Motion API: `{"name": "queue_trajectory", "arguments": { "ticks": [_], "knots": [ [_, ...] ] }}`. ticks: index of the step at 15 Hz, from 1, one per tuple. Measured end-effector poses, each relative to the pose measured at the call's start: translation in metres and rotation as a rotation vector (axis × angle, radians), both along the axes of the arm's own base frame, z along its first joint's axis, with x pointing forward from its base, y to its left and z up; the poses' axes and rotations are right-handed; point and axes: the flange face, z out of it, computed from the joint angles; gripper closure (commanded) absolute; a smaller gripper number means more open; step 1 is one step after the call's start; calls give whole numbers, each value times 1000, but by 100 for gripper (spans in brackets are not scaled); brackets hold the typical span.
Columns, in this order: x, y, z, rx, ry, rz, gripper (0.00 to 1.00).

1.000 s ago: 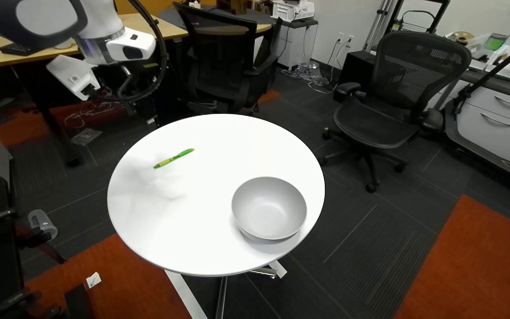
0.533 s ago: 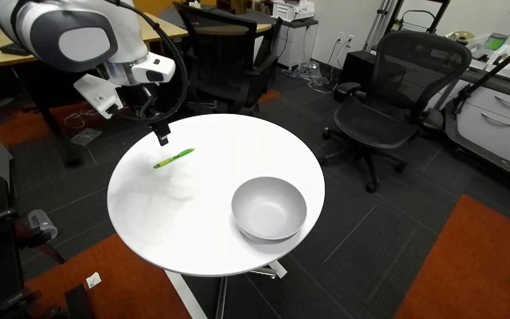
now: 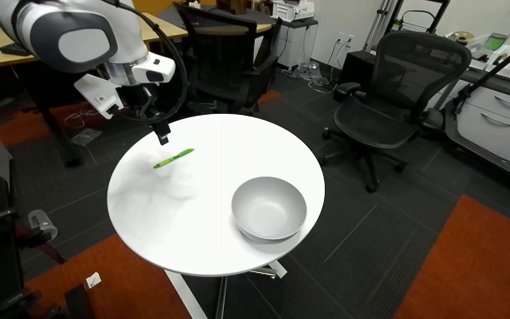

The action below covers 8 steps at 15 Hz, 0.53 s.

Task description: Pick up the pen and put it in the bowl

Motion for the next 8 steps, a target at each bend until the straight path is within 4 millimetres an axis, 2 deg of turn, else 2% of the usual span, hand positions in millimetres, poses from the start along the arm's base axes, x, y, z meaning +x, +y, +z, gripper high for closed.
{"name": "queue_trajectory", "arguments": {
  "ticks": [3,8],
  "knots": [
    [5,-3,-11,-7,-18,-2,0],
    [22,-13,-44,-50,-16,-9,0]
  ]
}}
